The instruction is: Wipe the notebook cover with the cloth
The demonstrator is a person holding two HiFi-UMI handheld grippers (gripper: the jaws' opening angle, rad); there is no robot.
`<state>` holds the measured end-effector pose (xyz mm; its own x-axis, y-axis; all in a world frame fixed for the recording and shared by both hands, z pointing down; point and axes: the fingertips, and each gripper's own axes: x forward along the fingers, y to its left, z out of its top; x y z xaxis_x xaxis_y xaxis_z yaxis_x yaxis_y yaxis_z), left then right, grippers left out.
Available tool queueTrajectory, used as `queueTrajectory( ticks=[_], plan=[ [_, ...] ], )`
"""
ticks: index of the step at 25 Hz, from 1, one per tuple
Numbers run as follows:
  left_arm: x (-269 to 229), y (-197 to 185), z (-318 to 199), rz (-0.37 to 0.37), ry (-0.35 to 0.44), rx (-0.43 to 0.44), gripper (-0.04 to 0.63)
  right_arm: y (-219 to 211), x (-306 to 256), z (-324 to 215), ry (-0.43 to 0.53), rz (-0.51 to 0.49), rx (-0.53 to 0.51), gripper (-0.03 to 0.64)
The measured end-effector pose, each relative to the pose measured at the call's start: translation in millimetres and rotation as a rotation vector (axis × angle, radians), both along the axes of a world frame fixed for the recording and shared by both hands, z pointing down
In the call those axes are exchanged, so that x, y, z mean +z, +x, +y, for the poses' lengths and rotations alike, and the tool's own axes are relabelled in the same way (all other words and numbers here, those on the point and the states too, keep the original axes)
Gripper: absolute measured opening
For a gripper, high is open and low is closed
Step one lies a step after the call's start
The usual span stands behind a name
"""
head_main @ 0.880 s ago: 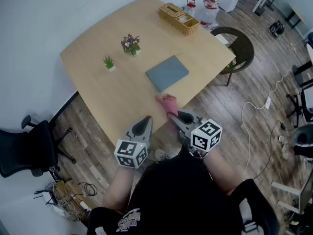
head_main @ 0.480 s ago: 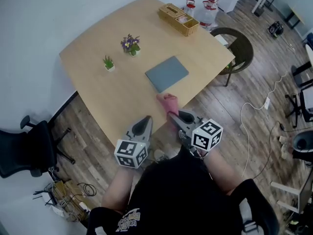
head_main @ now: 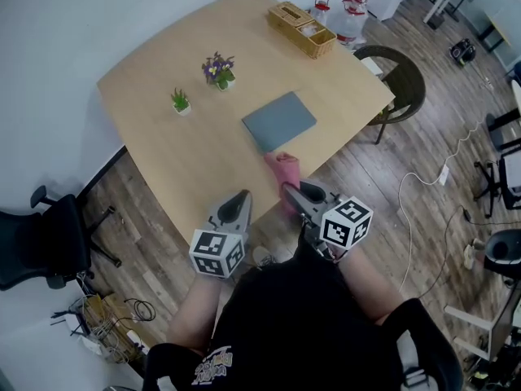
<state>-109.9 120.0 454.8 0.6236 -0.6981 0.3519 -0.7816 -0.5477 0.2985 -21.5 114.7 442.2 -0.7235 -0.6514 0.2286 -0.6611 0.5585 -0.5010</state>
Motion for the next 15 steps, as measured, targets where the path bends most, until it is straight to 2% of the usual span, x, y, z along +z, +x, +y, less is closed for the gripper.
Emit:
queueTrajectory(
  ticks=[4, 15],
  plan=[
    [7.7, 6.1, -19.0, -0.011, -0.015, -0.023, 0.015, 10.2, 2.3, -22.5, -0.007, -0.011, -0.017, 0.057],
    [14.2, 38.1, -99.0, -0.033, -0.05, -0.171, 0.017, 47.7, 11.8, -119.6, -0.05, -0.021, -0.16, 0.057]
  ],
)
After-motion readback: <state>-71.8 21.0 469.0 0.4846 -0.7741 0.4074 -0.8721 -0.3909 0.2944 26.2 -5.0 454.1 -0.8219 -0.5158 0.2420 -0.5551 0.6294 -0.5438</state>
